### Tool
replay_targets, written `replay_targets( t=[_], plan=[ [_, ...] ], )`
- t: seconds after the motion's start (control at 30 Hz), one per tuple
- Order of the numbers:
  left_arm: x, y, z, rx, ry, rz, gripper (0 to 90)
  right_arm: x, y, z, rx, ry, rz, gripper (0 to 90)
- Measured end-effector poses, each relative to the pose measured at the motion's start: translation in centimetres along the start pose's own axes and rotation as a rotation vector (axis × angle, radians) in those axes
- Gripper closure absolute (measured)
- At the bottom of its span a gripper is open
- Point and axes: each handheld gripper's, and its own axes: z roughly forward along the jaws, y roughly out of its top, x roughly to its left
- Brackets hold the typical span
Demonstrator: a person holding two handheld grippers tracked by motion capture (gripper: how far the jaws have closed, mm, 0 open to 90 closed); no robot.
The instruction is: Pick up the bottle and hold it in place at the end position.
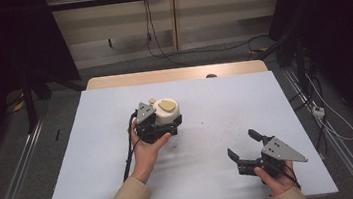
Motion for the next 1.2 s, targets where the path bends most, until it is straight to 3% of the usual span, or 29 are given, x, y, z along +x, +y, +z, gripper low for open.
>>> replay_targets(
  t=[1.2],
  plan=[
    [-0.4, 0.7, 1.4, -0.007, 0.018, -0.008, 6.4, -0.1, -0.1, -0.1, -0.005, -0.006, 0.006, 5.8]
  ],
)
